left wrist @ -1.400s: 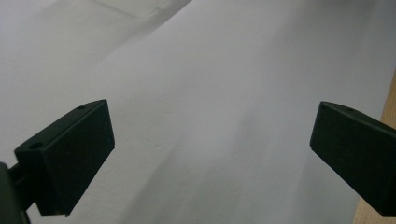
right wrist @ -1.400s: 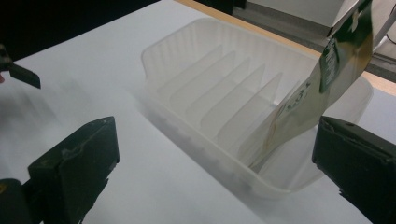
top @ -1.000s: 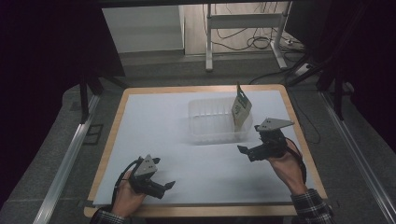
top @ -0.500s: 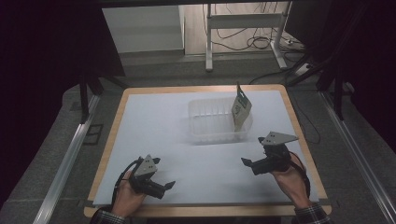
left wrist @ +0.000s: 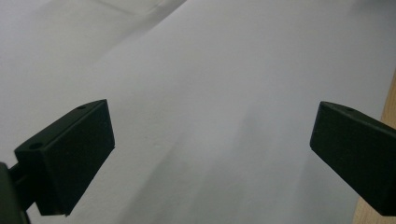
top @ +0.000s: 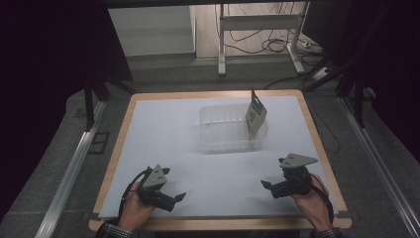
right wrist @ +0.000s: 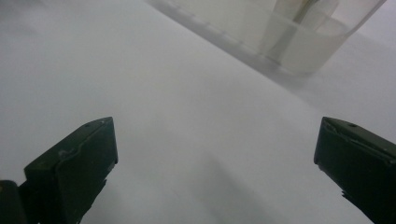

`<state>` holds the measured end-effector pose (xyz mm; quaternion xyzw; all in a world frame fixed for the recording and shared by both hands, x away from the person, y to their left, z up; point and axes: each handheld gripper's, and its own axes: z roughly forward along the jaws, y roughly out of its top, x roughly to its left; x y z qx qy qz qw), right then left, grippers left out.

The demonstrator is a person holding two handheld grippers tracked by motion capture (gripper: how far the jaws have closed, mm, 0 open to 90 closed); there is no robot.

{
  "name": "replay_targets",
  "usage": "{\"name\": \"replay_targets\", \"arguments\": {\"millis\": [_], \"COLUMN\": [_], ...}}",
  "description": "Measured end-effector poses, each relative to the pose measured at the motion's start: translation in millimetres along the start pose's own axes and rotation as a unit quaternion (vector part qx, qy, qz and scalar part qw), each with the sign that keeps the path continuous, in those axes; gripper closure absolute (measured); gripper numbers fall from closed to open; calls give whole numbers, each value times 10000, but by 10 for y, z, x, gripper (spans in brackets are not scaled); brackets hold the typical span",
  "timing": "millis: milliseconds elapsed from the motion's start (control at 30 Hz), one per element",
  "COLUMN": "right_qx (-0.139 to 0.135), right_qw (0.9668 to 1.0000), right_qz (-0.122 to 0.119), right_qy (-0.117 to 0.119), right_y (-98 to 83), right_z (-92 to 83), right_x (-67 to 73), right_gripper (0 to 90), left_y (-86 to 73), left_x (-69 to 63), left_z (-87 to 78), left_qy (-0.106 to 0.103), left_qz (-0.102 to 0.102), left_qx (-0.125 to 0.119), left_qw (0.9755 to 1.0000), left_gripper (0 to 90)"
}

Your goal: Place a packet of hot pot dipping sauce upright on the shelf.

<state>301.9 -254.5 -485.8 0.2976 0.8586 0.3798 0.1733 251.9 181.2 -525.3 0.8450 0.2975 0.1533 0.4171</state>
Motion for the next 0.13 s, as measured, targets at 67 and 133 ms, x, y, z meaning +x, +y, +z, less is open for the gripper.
{"name": "replay_targets", "arguments": {"millis": [67, 133], "right_qx": [28, 18], "right_qw": [10000, 10000], "right_qz": [9, 35], "right_qy": [-1, -3], "right_y": [-18, -26], "right_z": [4, 8], "right_x": [-8, -20], "right_gripper": [0, 0], "left_y": [2, 2], "left_x": [2, 2], "left_z": [-1, 0], "left_qy": [3, 4], "left_qz": [-3, -4], "left_qx": [-6, -9], "left_qw": [10000, 10000], "left_gripper": [0, 0]}}
